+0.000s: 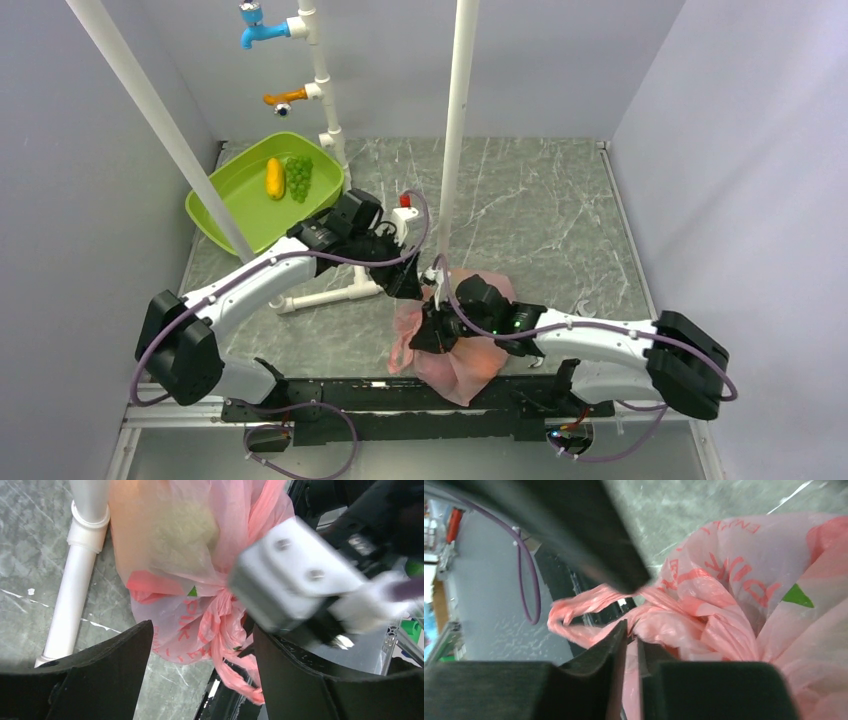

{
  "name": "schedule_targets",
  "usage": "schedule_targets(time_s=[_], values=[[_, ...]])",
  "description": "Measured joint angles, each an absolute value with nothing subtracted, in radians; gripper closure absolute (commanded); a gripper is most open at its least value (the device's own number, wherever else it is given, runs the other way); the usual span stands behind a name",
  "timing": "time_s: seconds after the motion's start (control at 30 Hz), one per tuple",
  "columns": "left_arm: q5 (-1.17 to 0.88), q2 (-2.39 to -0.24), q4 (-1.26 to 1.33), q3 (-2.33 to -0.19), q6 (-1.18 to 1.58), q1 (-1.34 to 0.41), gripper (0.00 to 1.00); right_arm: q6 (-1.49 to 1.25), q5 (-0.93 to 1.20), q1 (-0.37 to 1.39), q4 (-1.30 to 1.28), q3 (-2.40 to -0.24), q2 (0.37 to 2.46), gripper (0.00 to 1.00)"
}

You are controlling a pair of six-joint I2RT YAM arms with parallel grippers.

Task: Take the fake fruits out of the plastic bag
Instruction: Move the plastic bag to the center of the board.

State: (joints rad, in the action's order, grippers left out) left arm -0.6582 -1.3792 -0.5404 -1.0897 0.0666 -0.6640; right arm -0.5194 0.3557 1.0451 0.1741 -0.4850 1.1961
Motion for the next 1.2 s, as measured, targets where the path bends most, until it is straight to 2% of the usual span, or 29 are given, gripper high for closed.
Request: schedule_targets(time_s=[0.2,0.3,0.33,0.37,0.5,0.6,0.7,0.87,0.9,1.0,1.1,1.2], values=[[-0.657,-1.438,-0.536,-1.09,0.067,-0.714,0.2,-0.558,0.182,1.056,0.054,-0.48,0.964,0.52],[-0.657,-1.456,-0.532,-1.089,0.069,-0.728,0.2,-0.619,0.082,1.056,-0.074,-0.48,0.841,0.45],[-0.656,-1.456,-0.526,-1.086,0.072,-0.728,0.2,-0.646,0.05,1.056,-0.121,-0.48,0.806,0.32],[-0.654,-1.456,-0.521,-1.086,0.073,-0.728,0.2,-0.677,0.019,1.056,-0.162,-0.477,0.775,0.25],[-0.623,-1.452,-0.489,-1.082,0.081,-0.728,0.21,-0.841,-0.126,1.056,-0.317,-0.447,0.644,0.07],[-0.594,-1.428,-0.459,-1.061,0.094,-0.728,0.2,-0.966,-0.227,1.055,-0.384,-0.427,0.609,0.04],[-0.547,-1.382,-0.44,-1.036,0.099,-0.728,0.21,-1.072,-0.315,1.054,-0.427,-0.439,0.669,0.06],[-0.448,-1.288,-0.403,-1.016,0.117,-0.728,0.21,-1.171,-0.453,1.049,-0.517,-0.547,0.904,0.14],[-0.425,-1.269,-0.391,-1.016,0.127,-0.728,0.22,-1.177,-0.48,1.045,-0.531,-0.568,0.944,0.19],[-0.385,-1.242,-0.366,-1.022,0.149,-0.728,0.21,-1.178,-0.569,1.036,-0.568,-0.601,0.999,0.55],[-0.336,-1.242,-0.373,-1.074,0.156,-0.728,0.2,-1.153,-0.64,1.015,-0.581,-0.605,0.99,0.76],[-0.268,-1.242,-0.374,-1.151,0.165,-0.718,0.2,-1.067,-0.636,0.895,-0.531,-0.592,0.942,0.89]])
